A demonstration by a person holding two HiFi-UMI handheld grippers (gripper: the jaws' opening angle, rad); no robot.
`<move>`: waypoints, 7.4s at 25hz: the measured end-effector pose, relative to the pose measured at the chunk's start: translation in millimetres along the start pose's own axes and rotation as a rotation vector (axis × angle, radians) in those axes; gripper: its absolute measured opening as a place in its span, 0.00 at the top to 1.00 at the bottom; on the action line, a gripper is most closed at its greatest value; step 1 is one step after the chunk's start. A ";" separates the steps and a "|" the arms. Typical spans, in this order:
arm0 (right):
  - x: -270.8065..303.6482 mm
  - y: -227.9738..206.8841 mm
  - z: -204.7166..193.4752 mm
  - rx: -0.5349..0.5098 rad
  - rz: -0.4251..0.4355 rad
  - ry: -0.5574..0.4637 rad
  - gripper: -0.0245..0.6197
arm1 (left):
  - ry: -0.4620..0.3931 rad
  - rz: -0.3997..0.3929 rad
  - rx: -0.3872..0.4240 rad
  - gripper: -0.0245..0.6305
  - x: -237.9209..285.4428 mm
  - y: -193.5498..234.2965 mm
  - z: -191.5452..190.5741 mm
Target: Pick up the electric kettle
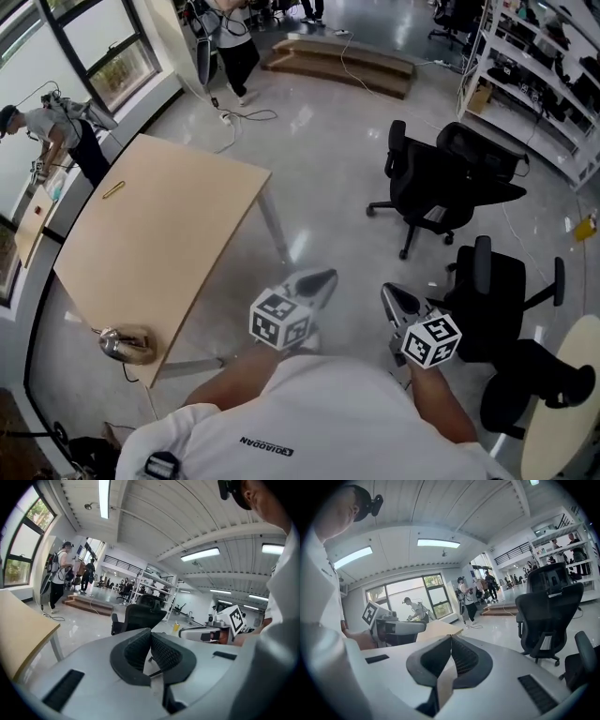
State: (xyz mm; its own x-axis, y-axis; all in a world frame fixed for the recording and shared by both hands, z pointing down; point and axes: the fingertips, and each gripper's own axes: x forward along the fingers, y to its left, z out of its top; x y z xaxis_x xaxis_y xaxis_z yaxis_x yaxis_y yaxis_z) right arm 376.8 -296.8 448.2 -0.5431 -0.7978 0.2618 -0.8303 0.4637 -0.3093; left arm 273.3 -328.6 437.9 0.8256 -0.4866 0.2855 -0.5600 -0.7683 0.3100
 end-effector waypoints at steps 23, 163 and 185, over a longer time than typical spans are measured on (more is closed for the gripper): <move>-66.9 36.2 -37.3 -0.015 0.220 0.056 0.93 | -0.077 0.229 -0.043 0.97 -49.5 -76.8 -36.5; 44.3 593.6 -224.0 -0.327 0.927 0.414 0.93 | -0.341 0.989 -0.397 0.97 -638.5 -42.4 -267.4; 135.3 611.4 -217.3 -0.331 0.970 0.404 0.93 | -0.287 1.044 -0.421 0.97 -641.3 18.9 -260.6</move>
State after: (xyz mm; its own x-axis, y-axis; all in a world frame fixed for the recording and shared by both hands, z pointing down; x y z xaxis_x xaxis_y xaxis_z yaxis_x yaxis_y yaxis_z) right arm -231.5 -37.5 493.2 -0.9333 0.1184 0.3389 0.0117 0.9536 -0.3010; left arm -284.7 77.3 496.9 -0.0964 -0.9197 0.3805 -0.9116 0.2351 0.3372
